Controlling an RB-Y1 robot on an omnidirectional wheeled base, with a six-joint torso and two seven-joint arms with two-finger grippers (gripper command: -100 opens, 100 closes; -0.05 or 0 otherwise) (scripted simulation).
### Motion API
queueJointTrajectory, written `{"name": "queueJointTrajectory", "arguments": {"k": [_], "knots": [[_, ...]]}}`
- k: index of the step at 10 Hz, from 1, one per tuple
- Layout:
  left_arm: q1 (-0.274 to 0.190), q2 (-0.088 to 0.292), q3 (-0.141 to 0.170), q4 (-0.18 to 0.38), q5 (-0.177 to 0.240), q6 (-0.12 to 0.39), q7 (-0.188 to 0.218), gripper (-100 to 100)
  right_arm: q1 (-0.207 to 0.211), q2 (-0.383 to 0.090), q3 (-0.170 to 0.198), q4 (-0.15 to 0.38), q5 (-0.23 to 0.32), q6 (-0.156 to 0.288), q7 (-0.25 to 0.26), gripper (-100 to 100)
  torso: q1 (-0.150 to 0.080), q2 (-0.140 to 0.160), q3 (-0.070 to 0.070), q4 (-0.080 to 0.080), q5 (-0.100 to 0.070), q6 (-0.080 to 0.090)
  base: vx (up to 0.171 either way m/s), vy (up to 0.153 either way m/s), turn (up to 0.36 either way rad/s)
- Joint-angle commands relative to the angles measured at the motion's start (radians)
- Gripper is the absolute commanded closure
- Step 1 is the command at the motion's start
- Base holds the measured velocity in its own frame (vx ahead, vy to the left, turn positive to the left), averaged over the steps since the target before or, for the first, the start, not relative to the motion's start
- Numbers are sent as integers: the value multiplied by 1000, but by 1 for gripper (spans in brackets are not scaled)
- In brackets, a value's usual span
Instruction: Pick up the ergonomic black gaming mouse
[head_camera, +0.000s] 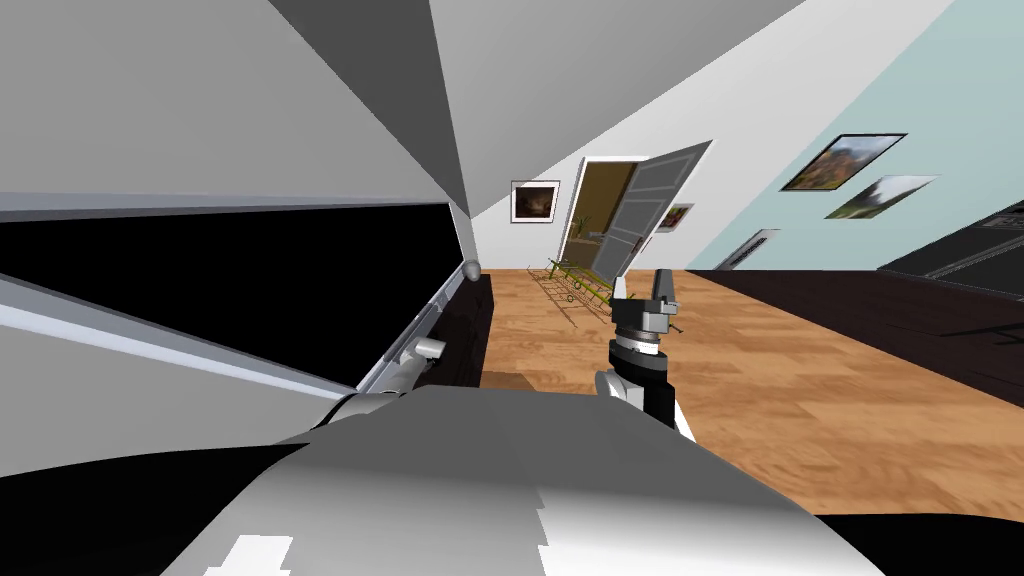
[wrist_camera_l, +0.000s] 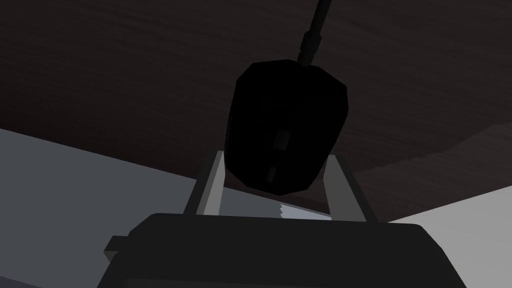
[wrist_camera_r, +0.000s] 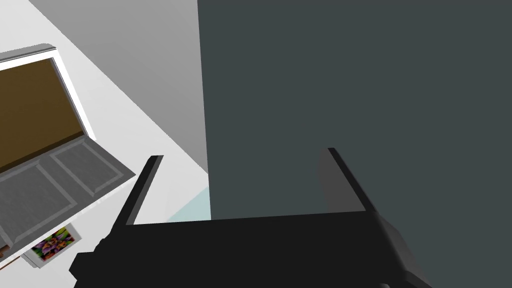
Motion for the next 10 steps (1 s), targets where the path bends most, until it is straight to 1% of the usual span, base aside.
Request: {"name": "queueJointTrajectory", "arguments": {"k": [1,2,3,4,5,7,10], "knots": [[0,0,0,0,0,0,0,100,0,0,0,0,0,0,0,0,0,0,0,0,0,0,0,0,0],[0,0,0,0,0,0,0,0,0,0,0,0,0,0,0,0,0,0,0,0,0,0,0,0,0],[6,2,-8,-22,9,6,-20,100,0,0,0,0,0,0,0,0,0,0,0,0,0,0,28,-22,164],[12,3,-13,-42,15,13,-34,100,0,0,0,0,0,0,0,0,-1,-1,0,0,-1,-1,64,-57,324],[25,5,-24,-82,28,26,-62,100,0,0,0,0,0,0,0,0,-3,-3,-1,-1,-1,-2,105,-90,295],[38,7,-34,-121,40,40,-90,100,0,0,0,0,0,0,0,0,-7,-6,-3,-1,-1,0,75,-83,164],[57,11,-50,-180,59,60,-133,100,0,0,0,0,0,0,0,0,-4,-3,-2,0,-1,0,51,-58,158]]}}
